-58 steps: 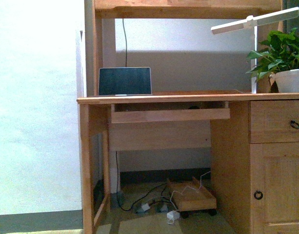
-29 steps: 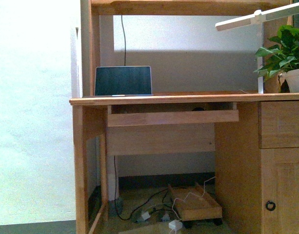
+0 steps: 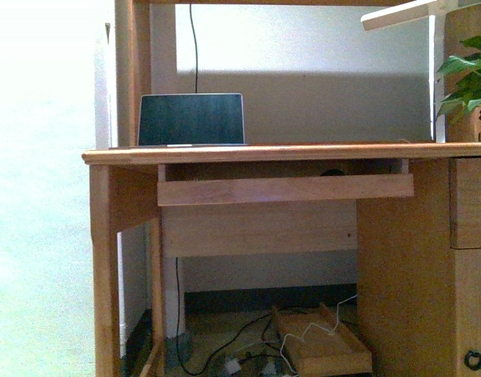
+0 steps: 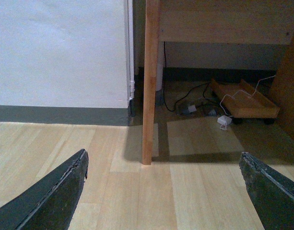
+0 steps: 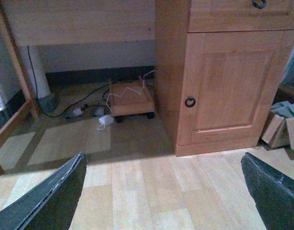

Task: Place mouse

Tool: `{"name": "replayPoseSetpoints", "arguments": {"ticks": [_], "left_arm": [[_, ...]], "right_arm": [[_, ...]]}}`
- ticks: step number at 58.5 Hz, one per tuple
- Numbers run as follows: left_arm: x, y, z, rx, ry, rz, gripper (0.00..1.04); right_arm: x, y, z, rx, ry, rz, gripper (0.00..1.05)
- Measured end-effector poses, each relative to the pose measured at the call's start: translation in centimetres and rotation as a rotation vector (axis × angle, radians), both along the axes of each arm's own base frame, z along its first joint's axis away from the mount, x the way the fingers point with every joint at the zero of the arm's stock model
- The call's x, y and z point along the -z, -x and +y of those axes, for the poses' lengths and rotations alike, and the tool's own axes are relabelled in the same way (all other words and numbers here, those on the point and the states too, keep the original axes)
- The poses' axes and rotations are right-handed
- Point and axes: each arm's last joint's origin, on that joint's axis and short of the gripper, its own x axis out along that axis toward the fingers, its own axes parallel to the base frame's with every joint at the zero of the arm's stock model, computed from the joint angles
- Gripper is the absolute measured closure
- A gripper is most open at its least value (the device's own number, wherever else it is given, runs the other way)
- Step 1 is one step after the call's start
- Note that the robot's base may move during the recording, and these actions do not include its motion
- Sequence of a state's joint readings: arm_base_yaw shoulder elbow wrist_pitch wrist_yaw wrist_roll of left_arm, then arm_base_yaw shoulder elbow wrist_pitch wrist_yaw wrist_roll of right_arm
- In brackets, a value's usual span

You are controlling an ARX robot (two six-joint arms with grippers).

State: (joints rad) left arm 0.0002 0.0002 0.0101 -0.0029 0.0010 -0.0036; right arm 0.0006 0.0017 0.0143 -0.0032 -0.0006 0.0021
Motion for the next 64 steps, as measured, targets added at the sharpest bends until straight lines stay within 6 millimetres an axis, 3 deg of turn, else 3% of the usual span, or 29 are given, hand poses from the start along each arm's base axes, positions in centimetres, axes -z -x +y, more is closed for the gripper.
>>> {"name": "replayPoseSetpoints", "arguments": {"ticks": [64], "left_arm": [[0.00, 0.00, 0.00, 0.000, 0.000, 0.000, 0.08]], "right_arm": [[0.00, 0.00, 0.00, 0.000, 0.000, 0.000, 0.07]]}}
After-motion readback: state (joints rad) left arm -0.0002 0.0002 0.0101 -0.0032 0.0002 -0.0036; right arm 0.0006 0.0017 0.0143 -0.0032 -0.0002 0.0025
